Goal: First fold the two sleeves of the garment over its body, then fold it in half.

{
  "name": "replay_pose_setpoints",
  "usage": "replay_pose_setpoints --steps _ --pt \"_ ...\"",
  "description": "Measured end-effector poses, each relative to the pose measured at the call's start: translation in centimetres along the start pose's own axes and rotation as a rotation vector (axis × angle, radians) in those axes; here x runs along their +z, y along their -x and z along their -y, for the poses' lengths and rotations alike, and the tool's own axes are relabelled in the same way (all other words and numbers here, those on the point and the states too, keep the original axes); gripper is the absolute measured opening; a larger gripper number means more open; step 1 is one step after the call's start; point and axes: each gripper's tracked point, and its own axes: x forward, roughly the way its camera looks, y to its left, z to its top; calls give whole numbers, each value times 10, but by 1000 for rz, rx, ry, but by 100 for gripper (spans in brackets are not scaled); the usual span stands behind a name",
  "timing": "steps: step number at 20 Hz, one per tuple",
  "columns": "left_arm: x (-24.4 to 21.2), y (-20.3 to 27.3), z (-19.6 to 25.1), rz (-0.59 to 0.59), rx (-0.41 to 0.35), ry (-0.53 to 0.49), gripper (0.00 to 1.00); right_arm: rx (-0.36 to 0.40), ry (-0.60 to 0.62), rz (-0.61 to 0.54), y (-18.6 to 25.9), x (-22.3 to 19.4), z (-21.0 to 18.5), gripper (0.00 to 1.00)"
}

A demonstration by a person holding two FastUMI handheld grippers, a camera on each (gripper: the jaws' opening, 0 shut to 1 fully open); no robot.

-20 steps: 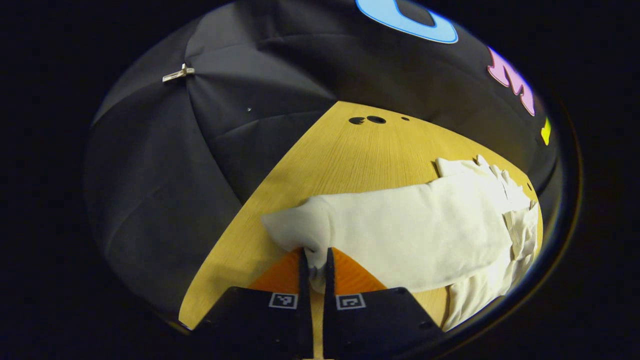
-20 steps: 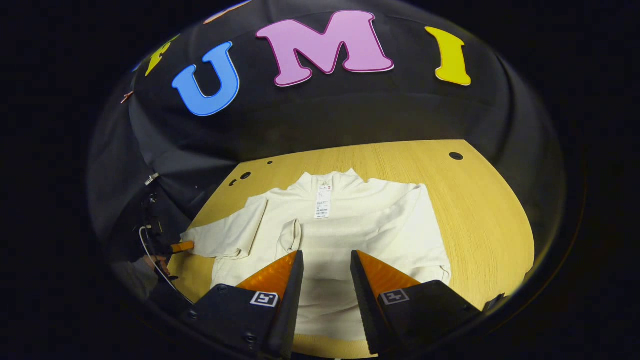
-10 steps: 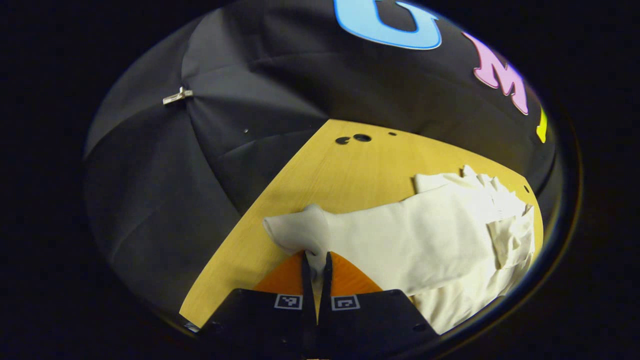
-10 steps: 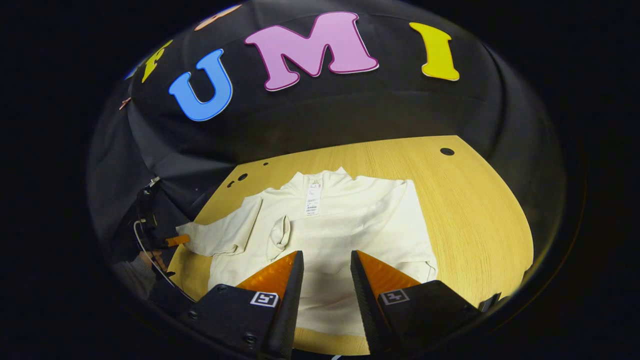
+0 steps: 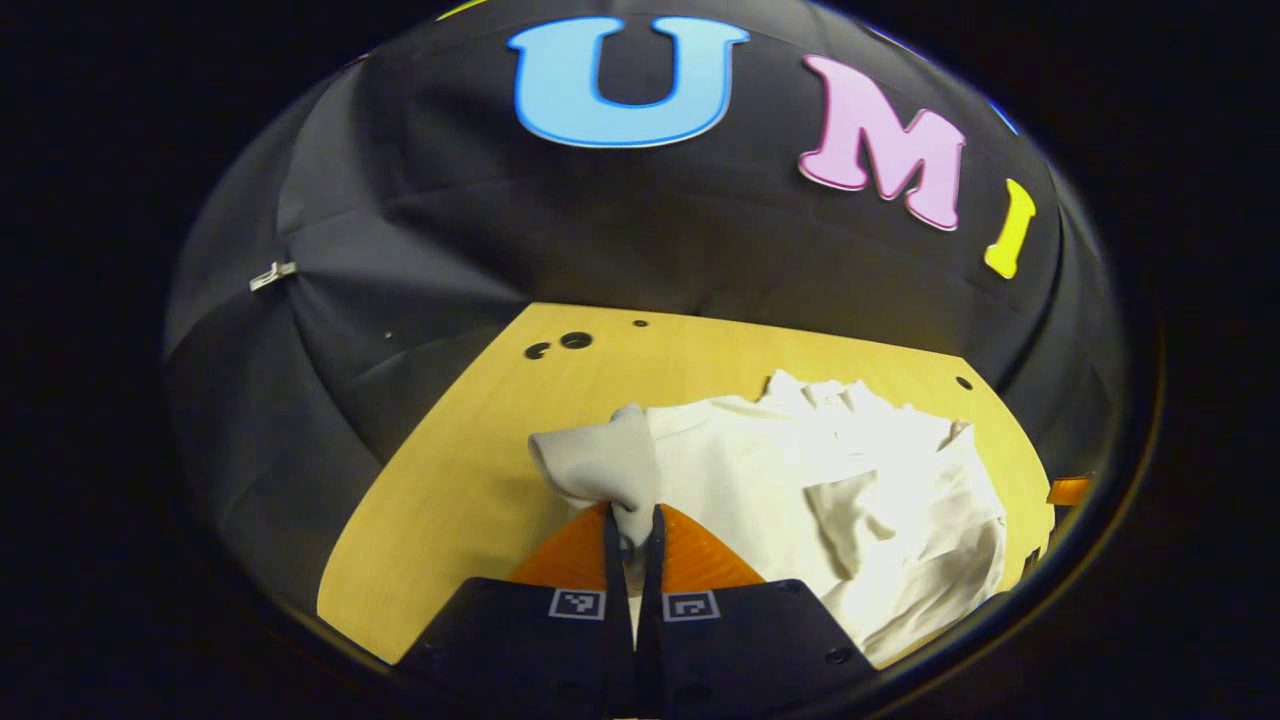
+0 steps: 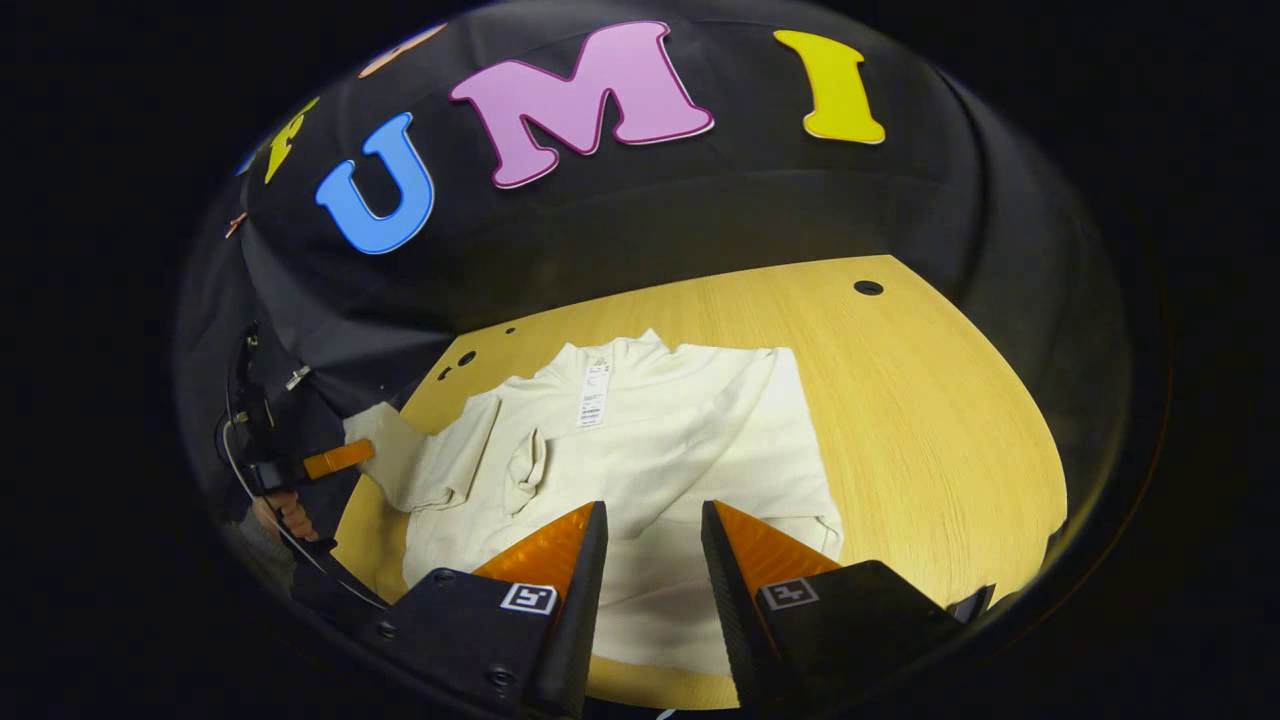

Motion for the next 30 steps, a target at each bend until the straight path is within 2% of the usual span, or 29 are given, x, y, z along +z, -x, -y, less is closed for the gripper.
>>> replay_pose_setpoints --steps 6,12,13,14,23,26,30 --pt "16 1 79 18 -90 -46 6 -22 -39 -8 5 -5 35 59" --pt "4 -4 165 -9 -179 -101 6 -46 -61 -34 9 -17 74 59" --pt "-1 -7 178 -18 -193 -113 2 -47 -62 -39 8 -18 79 59" --pt "-7 -10 190 -25 -200 -125 7 -48 -62 -45 8 -20 84 59" --pt "-59 -39 278 -89 -243 -221 7 -21 -35 -111 10 -35 116 58" --pt "-77 -49 296 -106 -252 -241 6 -16 -44 -125 11 -41 125 58" --pt "-95 -64 303 -136 -226 -267 6 -32 -55 -145 13 -53 137 58"
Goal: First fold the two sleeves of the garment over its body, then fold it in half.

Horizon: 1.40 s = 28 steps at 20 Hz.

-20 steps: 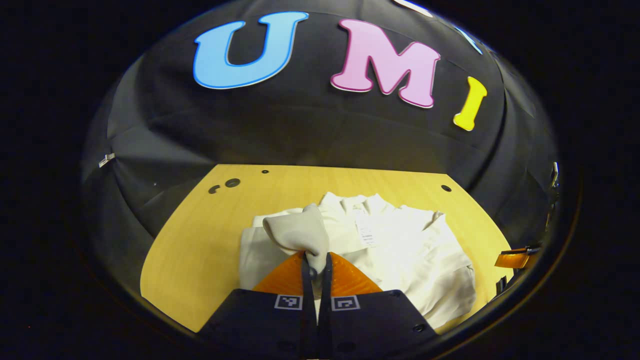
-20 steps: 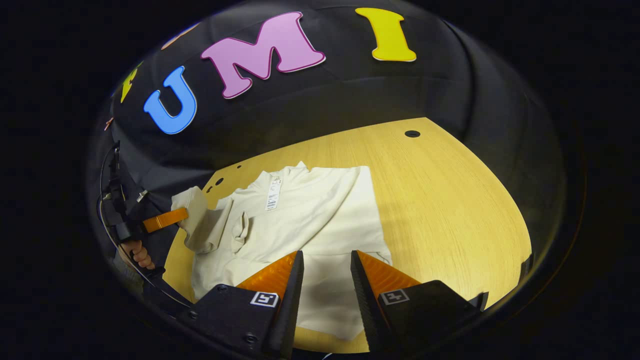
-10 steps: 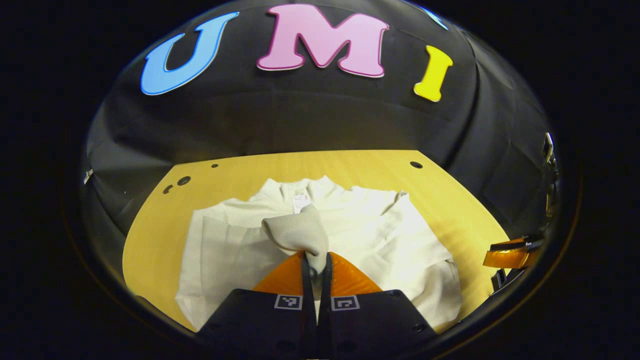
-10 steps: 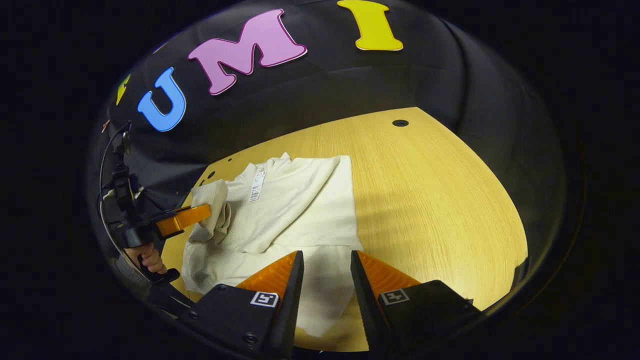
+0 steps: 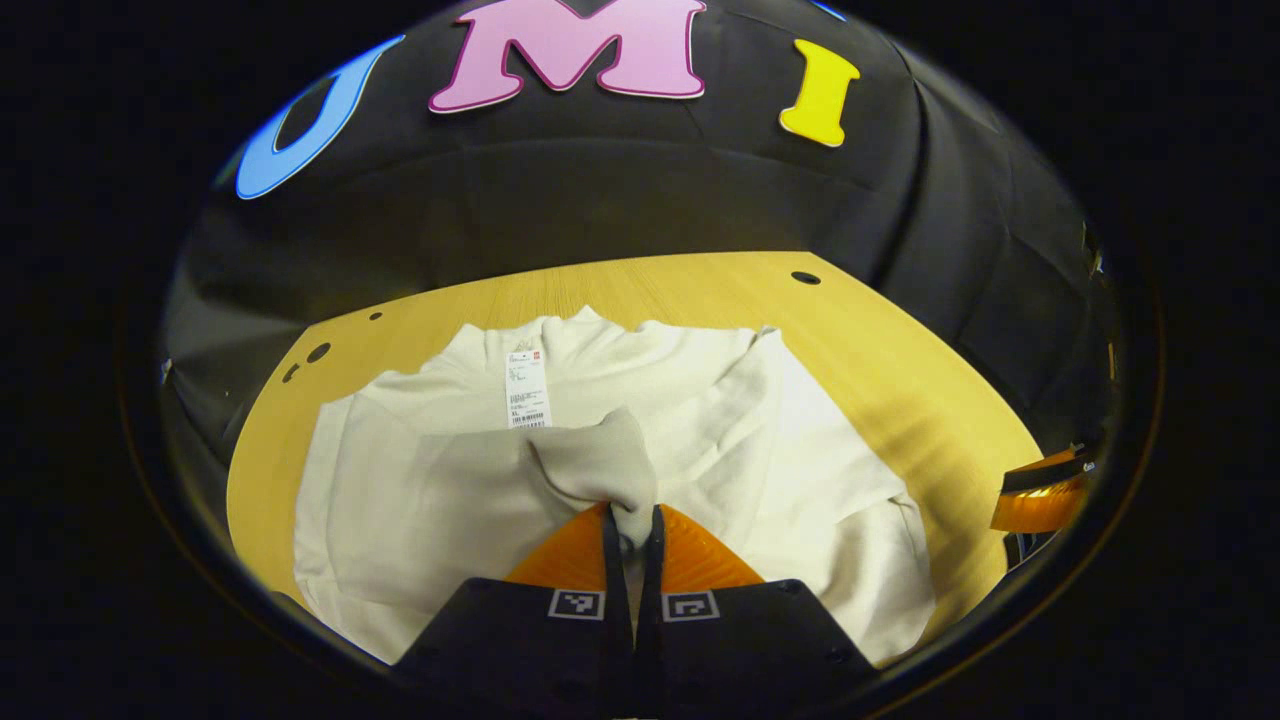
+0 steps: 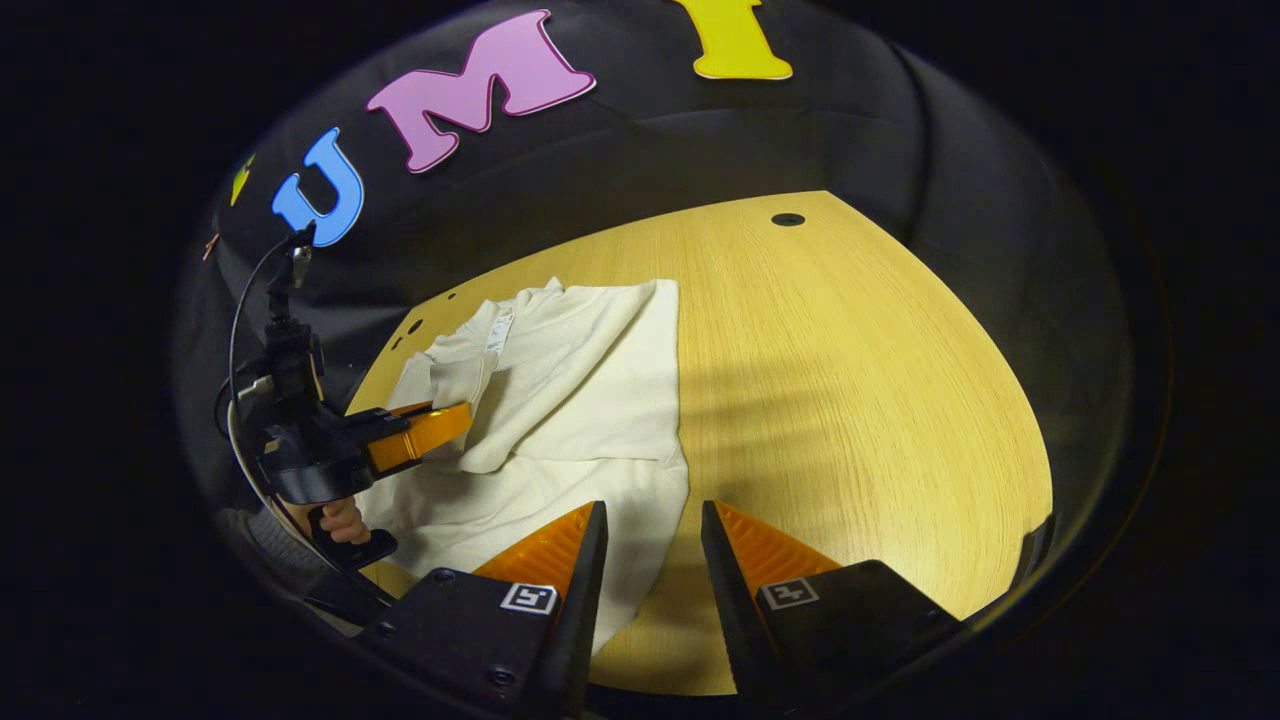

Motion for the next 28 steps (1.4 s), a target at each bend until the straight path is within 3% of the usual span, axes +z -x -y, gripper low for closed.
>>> replay_pose_setpoints --steps 6,11,12,14,15,18,19,20,23,24,26,27,28 --pt "-18 -19 7 -69 -9 5 18 -25 8 -10 3 -10 5 58" --pt "-15 -10 5 -65 -26 1 45 -36 30 -20 4 -19 -3 58" --pt "-15 -5 5 -63 -35 2 54 -38 28 -23 5 -21 -5 58" --pt "-13 7 -1 -53 -28 -11 57 -50 20 -24 6 -23 -5 58" --pt "-13 13 -2 -48 -34 -17 66 -56 17 -23 7 -23 -6 59" --pt "-16 43 -7 -42 -71 -13 67 -66 24 -22 12 -27 -9 59" --pt "-19 54 -14 -39 -73 -1 72 -64 34 -19 15 -27 -11 58" --pt "-22 66 -22 -36 -70 16 68 -59 47 -17 16 -29 -15 58" --pt "-39 102 -53 -33 -52 89 70 -38 56 -28 22 -39 -25 59" --pt "-47 112 -64 -38 -45 111 70 -40 58 -35 23 -45 -27 50" --pt "-68 131 -91 -46 -18 137 70 -34 59 -53 23 -56 -35 51" --pt "-81 139 -103 -58 -4 149 70 -32 61 -62 23 -61 -38 64" --pt "-93 146 -115 -74 16 159 71 -32 66 -70 22 -66 -41 65"
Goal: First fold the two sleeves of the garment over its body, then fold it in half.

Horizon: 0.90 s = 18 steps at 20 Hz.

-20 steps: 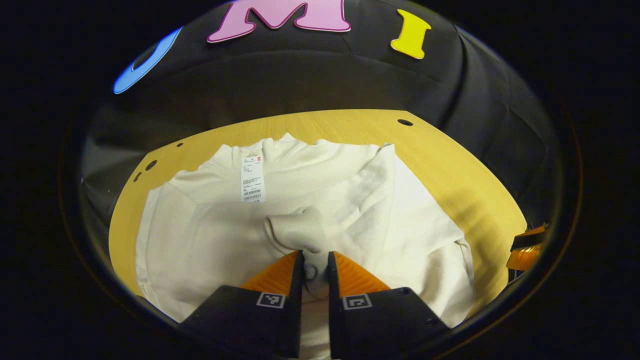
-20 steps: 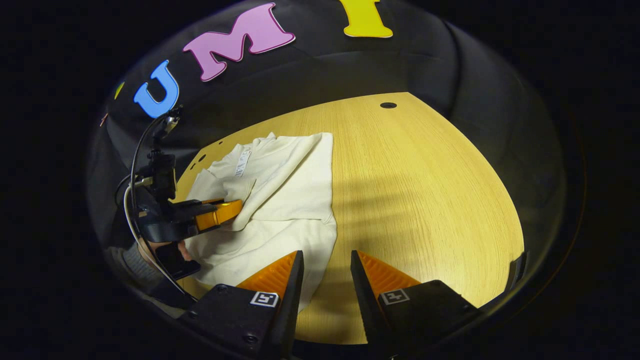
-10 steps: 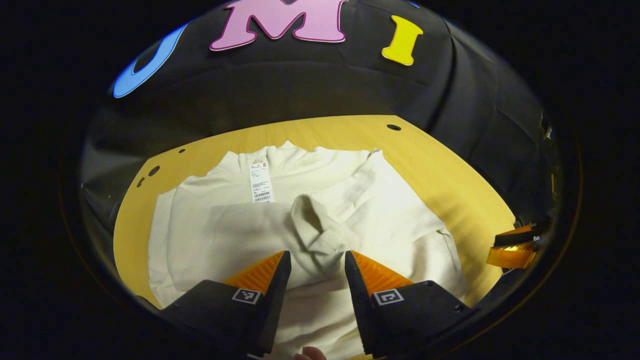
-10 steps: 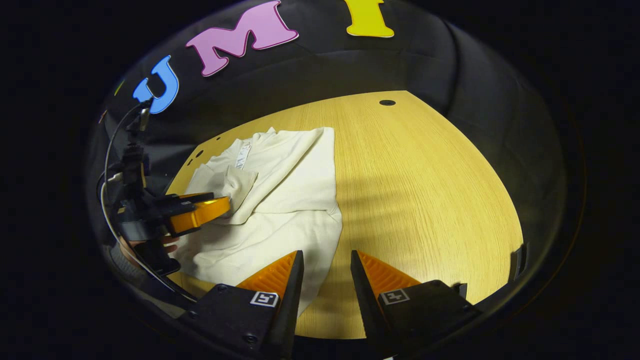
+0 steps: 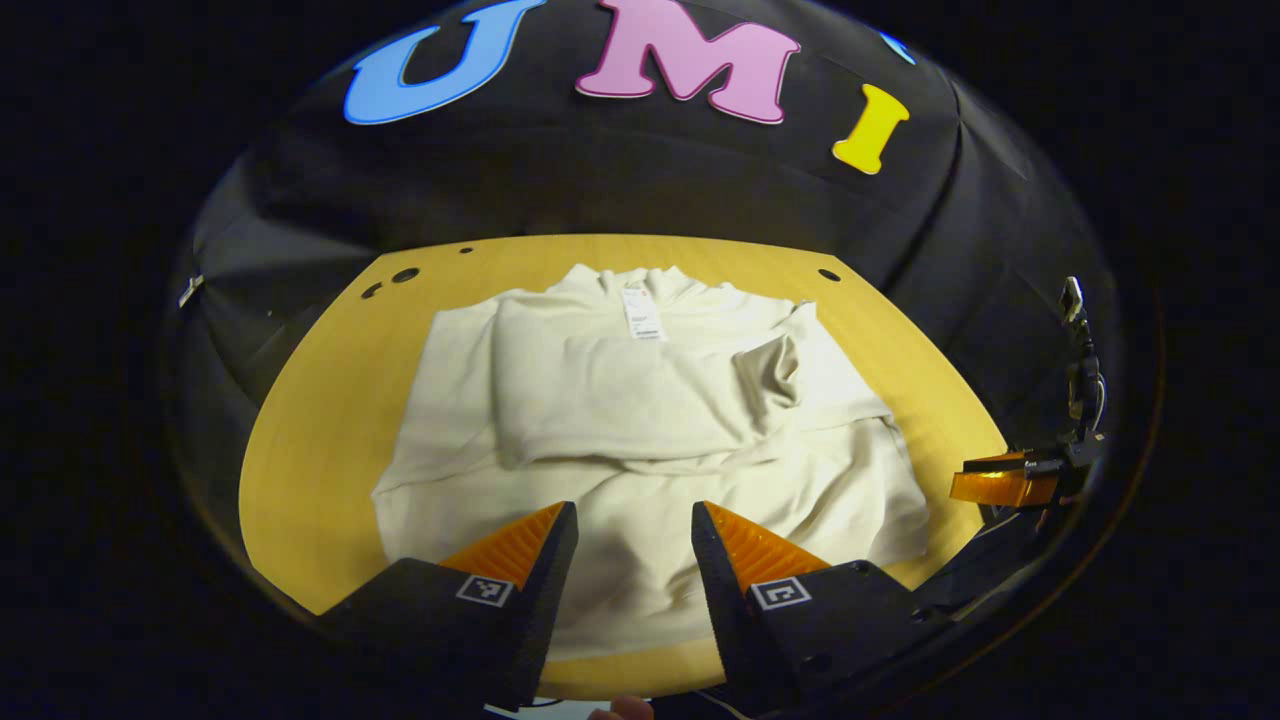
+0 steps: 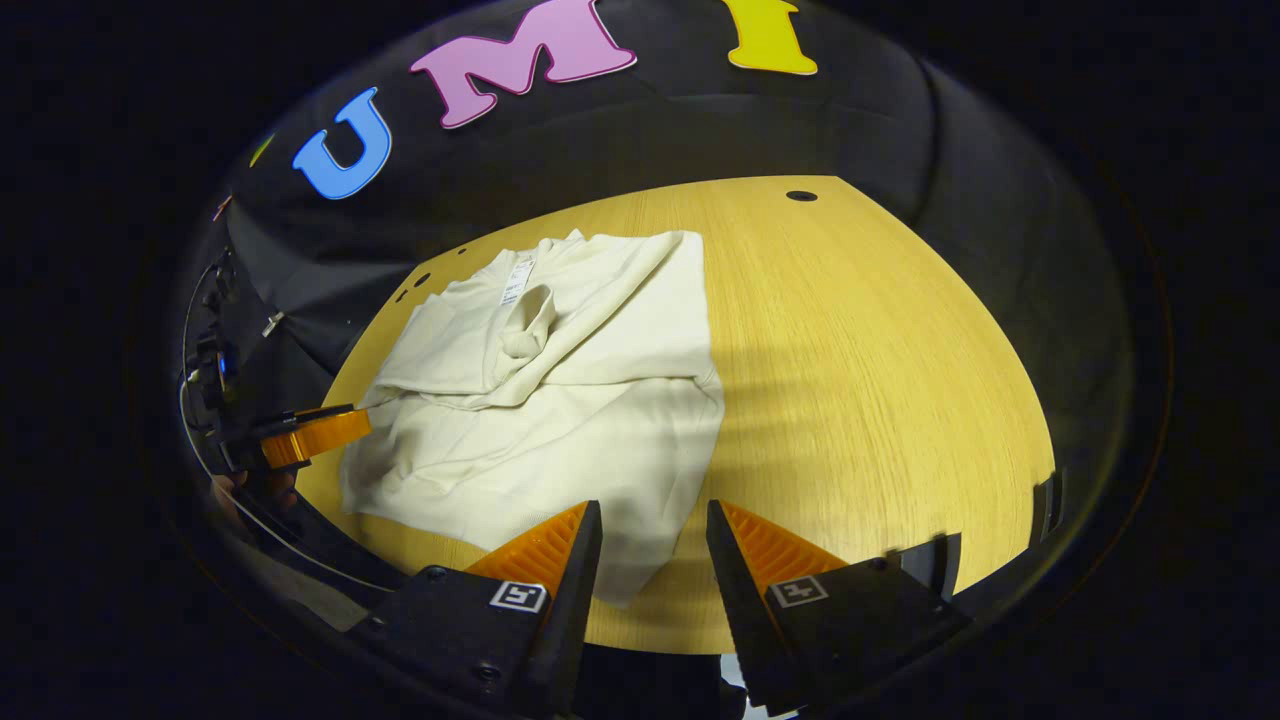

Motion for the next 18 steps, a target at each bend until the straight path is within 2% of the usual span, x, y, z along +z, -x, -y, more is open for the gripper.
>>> replay_pose_setpoints --steps 1,6,12,16,18 --pt "-11 5 -14 -14 21 7 74 1 4 -6 -1 -4 -3 66" --pt "-46 29 -58 -47 78 34 74 3 9 -32 -4 -20 -20 69" --pt "-67 39 -78 -74 88 57 74 -36 8 -56 -4 -35 -22 71" --pt "-81 35 -97 -113 156 79 74 -74 -8 -86 -6 -46 -19 76" --pt "-91 32 -99 -145 152 111 74 -83 -10 -99 -8 -50 -18 77"
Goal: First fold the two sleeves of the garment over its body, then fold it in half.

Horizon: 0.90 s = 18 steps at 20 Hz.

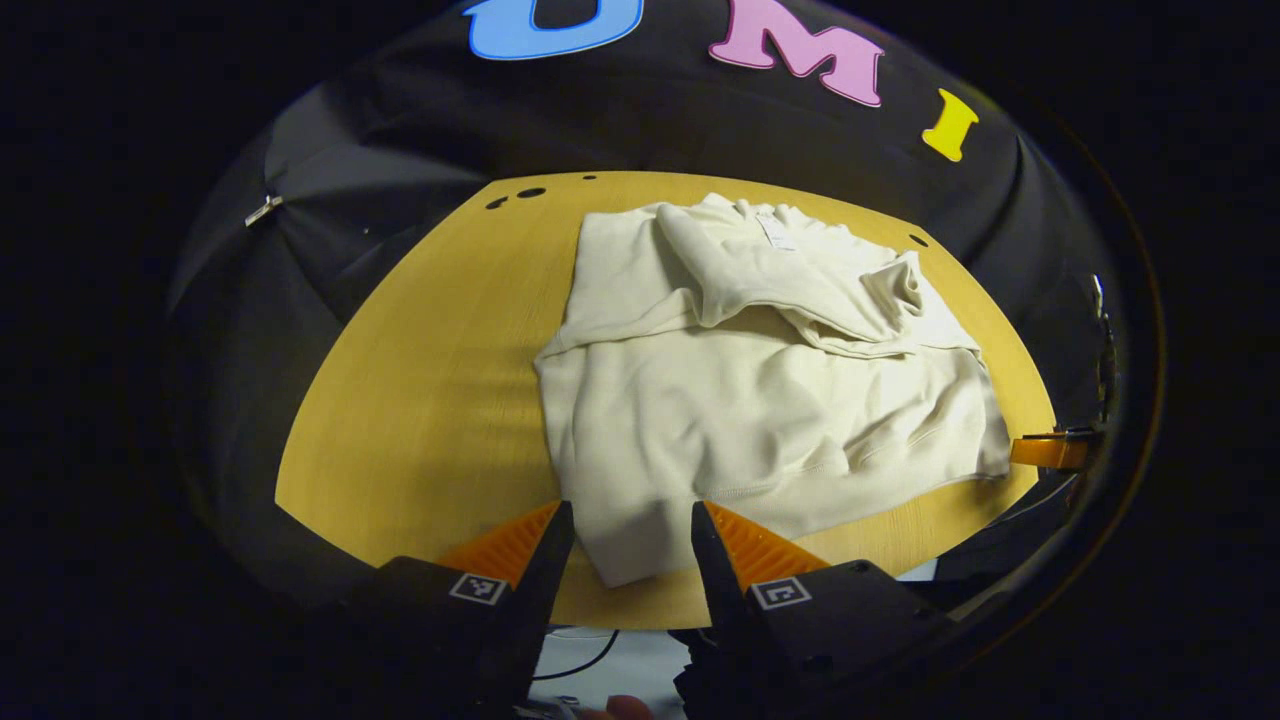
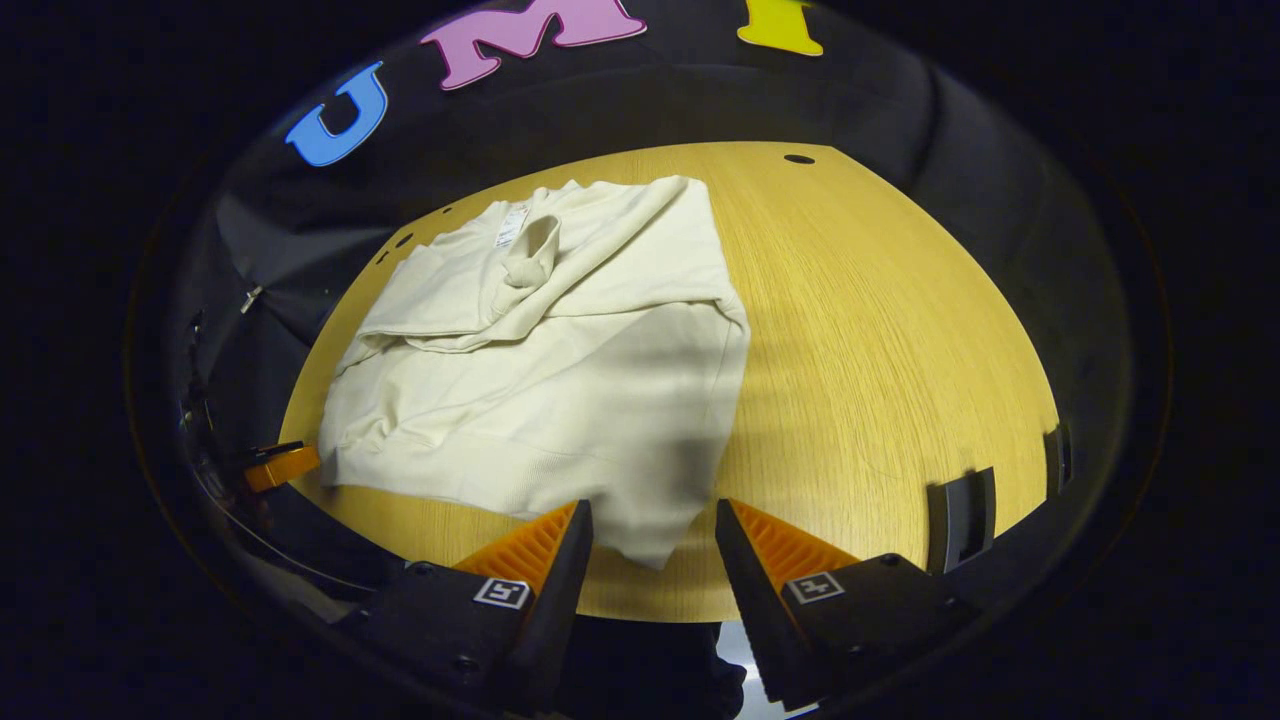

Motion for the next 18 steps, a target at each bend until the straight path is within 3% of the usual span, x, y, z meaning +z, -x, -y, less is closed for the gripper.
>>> replay_pose_setpoints --steps 5,8,9,10,13,18 --pt "-18 -19 -5 -76 23 41 74 -29 14 -48 -11 -8 0 79" --pt "-15 -24 -2 -75 29 -7 77 -28 49 -76 -21 -11 -8 81" --pt "-13 -25 -2 -69 27 -13 86 -44 68 -99 -23 -15 -7 81" --pt "-12 -26 -2 -70 27 -14 78 -63 93 -92 -25 -11 -6 83" --pt "-15 -26 -2 -54 39 -1 80 -96 141 -136 -27 -15 -7 82" --pt "-16 -27 -1 -50 52 24 78 -139 51 -88 -29 -11 -7 89"
